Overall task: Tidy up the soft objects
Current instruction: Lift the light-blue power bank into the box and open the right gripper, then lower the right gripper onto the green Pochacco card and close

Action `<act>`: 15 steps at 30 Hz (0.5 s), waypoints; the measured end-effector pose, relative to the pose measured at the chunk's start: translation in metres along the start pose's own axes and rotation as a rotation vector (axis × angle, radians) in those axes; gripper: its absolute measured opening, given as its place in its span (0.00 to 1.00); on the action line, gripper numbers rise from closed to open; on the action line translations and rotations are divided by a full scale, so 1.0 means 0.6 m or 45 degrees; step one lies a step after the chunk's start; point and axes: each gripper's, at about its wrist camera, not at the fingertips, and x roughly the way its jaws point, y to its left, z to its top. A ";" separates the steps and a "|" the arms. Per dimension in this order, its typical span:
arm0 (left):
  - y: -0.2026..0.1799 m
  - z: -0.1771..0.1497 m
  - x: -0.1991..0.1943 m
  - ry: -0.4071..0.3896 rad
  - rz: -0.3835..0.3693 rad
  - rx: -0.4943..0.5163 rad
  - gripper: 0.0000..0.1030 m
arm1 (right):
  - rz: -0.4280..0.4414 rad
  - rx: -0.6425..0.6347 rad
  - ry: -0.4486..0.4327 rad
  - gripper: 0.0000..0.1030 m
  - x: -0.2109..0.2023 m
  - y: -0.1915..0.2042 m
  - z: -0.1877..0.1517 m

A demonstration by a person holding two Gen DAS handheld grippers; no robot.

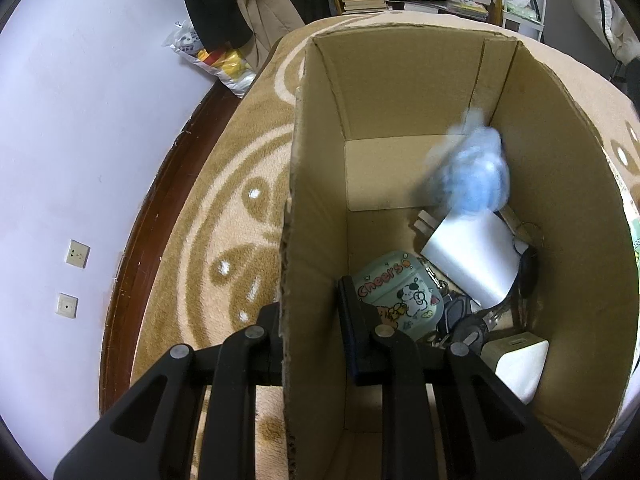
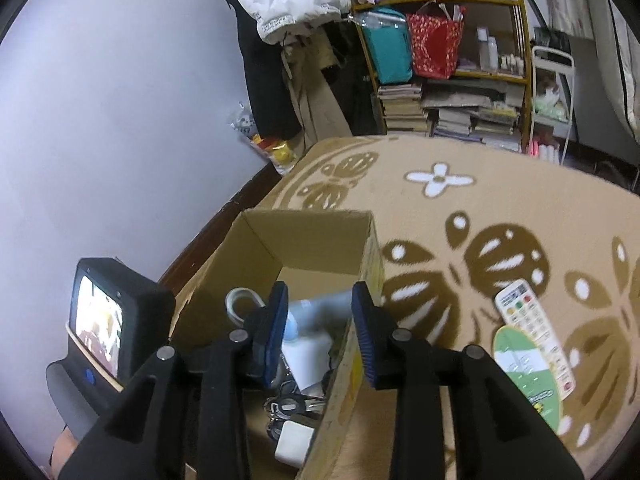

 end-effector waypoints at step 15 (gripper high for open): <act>-0.003 -0.001 -0.001 -0.001 0.002 -0.002 0.20 | -0.134 0.127 -0.018 0.87 -0.038 -0.113 -0.013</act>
